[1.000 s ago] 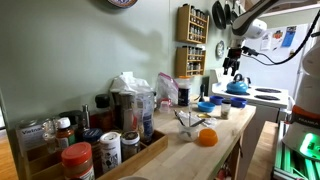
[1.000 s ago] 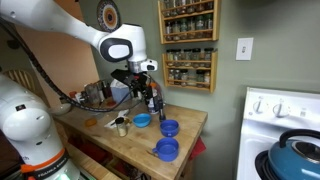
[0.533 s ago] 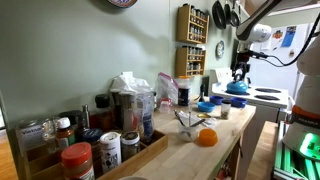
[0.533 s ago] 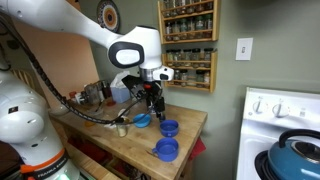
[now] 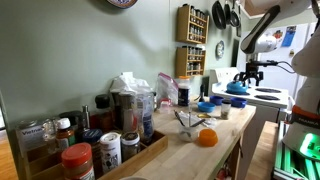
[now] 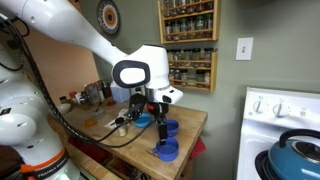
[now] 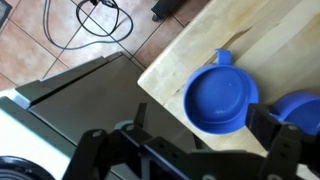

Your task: Put the right blue measuring cup on the left blue measuring cup

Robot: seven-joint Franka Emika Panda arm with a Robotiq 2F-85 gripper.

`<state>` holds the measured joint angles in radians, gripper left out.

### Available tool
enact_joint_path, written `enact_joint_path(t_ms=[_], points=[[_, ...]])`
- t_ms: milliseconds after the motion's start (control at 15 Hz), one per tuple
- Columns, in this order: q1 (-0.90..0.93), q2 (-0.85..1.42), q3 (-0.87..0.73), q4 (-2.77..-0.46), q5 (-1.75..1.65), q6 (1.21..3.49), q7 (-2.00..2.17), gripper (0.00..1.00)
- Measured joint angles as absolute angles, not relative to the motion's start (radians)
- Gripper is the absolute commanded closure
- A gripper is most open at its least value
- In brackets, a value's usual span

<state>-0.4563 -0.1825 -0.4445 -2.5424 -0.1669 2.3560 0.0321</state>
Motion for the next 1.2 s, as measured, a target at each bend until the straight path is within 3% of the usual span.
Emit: enact_joint_path(t_ms=[600, 1200], points=[[-0.464, -0.134, -0.429, -2.539, -0.149, 2.357, 0.158, 0.0], [-0.466, 0.013, -0.451, -2.613, 0.224, 2.465, 0.07, 0.0]])
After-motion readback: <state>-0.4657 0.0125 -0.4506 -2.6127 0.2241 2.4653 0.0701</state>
